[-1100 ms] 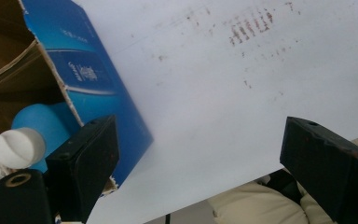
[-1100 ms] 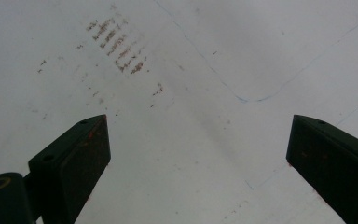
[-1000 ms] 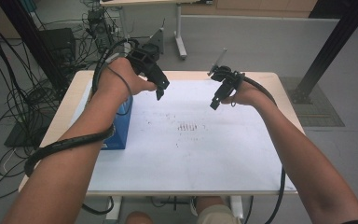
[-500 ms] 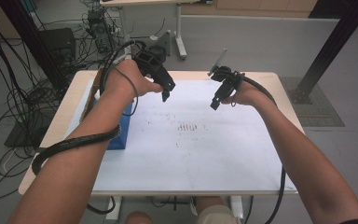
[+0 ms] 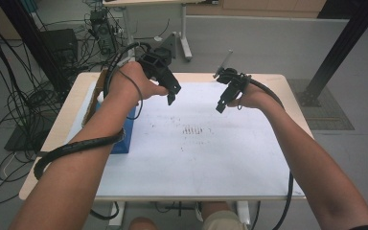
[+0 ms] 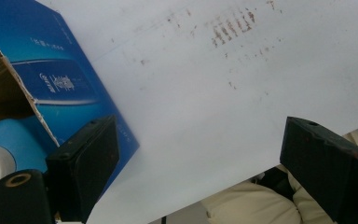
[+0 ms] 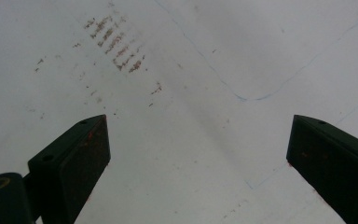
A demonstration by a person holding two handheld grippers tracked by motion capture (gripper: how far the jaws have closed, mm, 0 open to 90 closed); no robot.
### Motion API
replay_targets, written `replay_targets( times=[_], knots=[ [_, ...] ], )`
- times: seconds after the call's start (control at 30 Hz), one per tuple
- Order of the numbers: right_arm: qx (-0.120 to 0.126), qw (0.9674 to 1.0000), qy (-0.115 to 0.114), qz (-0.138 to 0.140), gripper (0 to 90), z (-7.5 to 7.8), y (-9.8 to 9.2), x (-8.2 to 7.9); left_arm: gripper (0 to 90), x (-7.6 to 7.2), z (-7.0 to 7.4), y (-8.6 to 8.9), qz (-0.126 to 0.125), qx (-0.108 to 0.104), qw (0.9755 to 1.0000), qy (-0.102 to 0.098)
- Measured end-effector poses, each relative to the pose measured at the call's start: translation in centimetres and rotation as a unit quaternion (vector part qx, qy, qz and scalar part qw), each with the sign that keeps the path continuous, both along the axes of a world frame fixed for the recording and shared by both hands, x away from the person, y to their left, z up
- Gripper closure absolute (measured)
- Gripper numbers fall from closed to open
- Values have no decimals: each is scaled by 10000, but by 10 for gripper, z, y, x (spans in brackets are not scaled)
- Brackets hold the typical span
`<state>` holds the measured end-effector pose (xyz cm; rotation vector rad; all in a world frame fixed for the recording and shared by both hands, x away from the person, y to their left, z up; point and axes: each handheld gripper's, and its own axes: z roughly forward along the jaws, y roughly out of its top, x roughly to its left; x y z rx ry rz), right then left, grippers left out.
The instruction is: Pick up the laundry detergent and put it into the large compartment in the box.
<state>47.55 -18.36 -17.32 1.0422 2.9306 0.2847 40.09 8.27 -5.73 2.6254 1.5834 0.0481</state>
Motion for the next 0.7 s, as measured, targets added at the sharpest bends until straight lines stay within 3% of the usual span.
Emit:
replay_targets(
  times=[0.7],
  knots=[
    [-4,10000,-29,53,57,0,3,-2,123,0,0,2,18,-14,10000,1]
  ],
)
